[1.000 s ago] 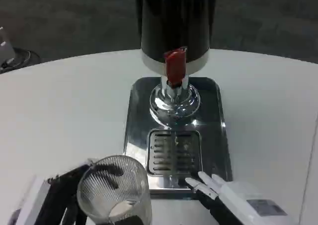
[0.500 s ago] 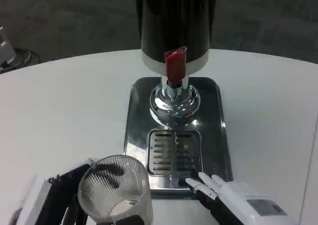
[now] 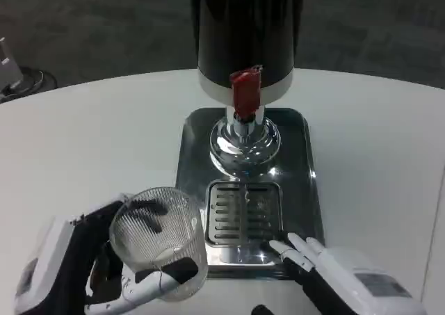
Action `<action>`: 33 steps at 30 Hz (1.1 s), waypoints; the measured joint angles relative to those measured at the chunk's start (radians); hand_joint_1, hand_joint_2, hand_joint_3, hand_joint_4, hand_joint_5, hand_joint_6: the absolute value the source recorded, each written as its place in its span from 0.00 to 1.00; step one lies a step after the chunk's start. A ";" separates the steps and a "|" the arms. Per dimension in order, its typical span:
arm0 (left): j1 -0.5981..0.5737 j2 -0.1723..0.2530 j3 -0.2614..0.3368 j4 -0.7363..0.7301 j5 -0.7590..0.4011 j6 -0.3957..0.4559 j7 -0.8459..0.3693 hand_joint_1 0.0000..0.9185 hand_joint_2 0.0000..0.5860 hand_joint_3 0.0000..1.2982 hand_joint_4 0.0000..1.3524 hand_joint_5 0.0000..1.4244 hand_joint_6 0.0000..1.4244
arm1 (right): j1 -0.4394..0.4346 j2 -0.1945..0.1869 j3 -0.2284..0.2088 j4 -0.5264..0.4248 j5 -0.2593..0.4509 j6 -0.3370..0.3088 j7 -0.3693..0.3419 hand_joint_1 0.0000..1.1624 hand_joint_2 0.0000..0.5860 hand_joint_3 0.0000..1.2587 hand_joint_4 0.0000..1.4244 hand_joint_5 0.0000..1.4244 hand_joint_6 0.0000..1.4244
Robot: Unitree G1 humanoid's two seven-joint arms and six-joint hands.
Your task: Grasp the cup under the faucet to collect the drink, then remove the cup.
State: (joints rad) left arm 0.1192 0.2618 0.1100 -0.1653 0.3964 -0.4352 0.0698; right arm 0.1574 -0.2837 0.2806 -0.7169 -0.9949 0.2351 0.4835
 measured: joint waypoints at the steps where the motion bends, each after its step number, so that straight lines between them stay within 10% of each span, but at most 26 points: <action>1: -0.030 0.000 0.000 0.030 0.003 0.010 0.005 0.53 0.28 0.81 0.83 0.89 0.96 | 0.003 0.000 -0.003 -0.001 0.001 0.002 0.003 0.26 0.72 0.08 0.00 0.00 0.04; 14: -0.390 0.085 -0.045 0.403 0.098 0.059 0.076 0.53 0.28 0.81 0.83 0.89 0.95 | 0.044 0.015 -0.049 -0.059 0.005 0.004 0.009 0.26 0.72 0.08 0.00 0.00 0.04; 33: -0.774 0.075 -0.258 0.804 0.165 0.072 0.138 0.53 0.28 0.81 0.83 0.89 0.96 | 0.125 0.032 -0.121 -0.109 0.102 -0.034 -0.032 0.26 0.72 0.09 0.00 0.00 0.06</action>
State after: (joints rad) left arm -0.6552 0.3364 -0.1480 0.6389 0.5613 -0.3634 0.2074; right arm 0.2821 -0.2519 0.1598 -0.8263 -0.8930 0.2012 0.4514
